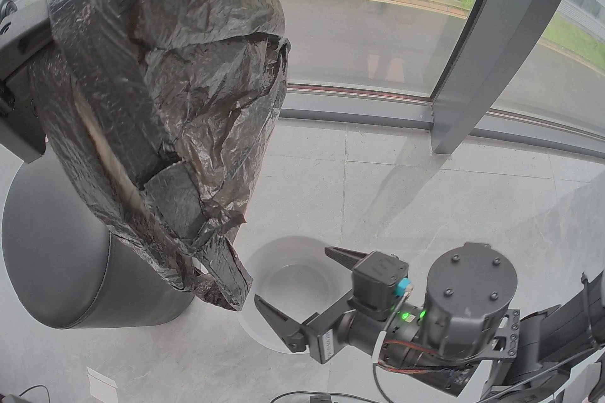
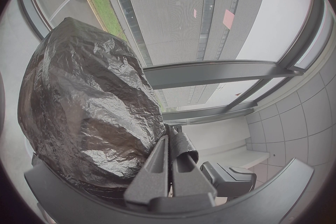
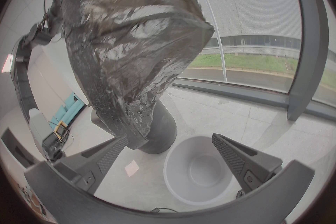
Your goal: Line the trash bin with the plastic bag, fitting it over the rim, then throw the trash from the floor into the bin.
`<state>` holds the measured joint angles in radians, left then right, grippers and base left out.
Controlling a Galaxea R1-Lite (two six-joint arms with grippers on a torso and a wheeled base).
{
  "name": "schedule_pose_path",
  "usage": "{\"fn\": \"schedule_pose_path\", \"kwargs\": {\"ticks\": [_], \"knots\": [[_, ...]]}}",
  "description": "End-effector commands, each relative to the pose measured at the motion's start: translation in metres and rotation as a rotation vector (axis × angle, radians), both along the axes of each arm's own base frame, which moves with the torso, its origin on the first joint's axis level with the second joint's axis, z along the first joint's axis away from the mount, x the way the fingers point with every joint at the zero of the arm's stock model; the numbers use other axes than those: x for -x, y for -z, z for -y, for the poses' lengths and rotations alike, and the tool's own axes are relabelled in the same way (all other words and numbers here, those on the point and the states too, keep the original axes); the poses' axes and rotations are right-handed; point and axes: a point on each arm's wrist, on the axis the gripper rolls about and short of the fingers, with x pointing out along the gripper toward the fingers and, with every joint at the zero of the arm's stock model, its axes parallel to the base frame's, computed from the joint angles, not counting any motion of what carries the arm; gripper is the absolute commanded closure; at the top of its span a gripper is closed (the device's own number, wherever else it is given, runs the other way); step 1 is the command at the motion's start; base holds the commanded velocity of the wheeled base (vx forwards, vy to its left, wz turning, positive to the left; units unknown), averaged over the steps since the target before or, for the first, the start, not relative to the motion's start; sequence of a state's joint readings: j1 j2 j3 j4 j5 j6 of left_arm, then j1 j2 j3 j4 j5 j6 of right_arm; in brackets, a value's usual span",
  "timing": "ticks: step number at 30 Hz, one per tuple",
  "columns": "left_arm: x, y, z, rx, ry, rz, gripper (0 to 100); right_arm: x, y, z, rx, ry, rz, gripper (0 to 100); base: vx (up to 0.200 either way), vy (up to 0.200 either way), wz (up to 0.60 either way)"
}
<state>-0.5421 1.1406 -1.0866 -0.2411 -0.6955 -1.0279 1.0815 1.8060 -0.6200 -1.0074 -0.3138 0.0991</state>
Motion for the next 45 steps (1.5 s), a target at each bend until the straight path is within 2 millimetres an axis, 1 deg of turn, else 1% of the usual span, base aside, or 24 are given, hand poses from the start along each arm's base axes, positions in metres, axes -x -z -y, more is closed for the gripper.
{"fn": "schedule_pose_path", "kwargs": {"ticks": [1,6,10,14,20,24,29,32,33,34,40,45], "knots": [[-0.002,0.004,0.004,0.002,0.016,0.001,100,0.003,0.027,-0.027,0.084,-0.042,0.026,0,0.0,0.0,0.0],[-0.003,0.006,0.005,0.017,0.022,0.025,100,0.017,0.027,-0.041,0.075,-0.092,0.039,0,0.0,0.0,0.0],[-0.002,0.005,0.006,0.031,0.035,0.045,100,0.024,0.029,-0.049,0.076,-0.069,0.048,0,0.0,0.0,0.0],[0.004,0.003,0.003,0.051,0.04,0.044,100,0.032,0.028,-0.051,0.077,-0.079,0.054,0,0.0,0.0,0.0],[0.008,0.001,0.001,0.059,0.051,0.048,100,0.034,0.03,-0.054,0.081,-0.085,0.052,0,0.0,0.0,0.0],[0.009,0.001,0.002,0.06,0.053,0.047,100,0.03,0.027,-0.053,0.059,-0.074,0.064,0,0.0,0.0,0.0],[0.009,0.001,0.002,0.062,0.054,0.04,100,0.014,0.024,-0.05,0.05,-0.028,0.097,0,0.0,0.0,0.0],[0.008,0.001,0.002,0.063,0.055,0.031,100,0.001,0.027,-0.055,0.046,0.0,0.109,0,0.0,0.0,0.0],[0.008,0.001,0.002,0.063,0.055,0.031,100,0.001,0.027,-0.055,0.046,0.0,0.109,0,0.0,0.0,0.0],[0.009,0.001,0.001,0.067,0.056,0.032,100,-0.007,0.028,-0.057,0.046,0.016,0.117,0,0.0,0.0,0.0],[0.011,0.0,0.0,0.069,0.058,0.036,100,-0.02,0.028,-0.069,0.026,0.037,0.135,0,0.0,0.0,0.0],[0.011,0.0,0.0,0.069,0.058,0.035,100,-0.03,0.027,-0.075,0.023,0.053,0.155,0,0.0,0.0,0.0]]}}
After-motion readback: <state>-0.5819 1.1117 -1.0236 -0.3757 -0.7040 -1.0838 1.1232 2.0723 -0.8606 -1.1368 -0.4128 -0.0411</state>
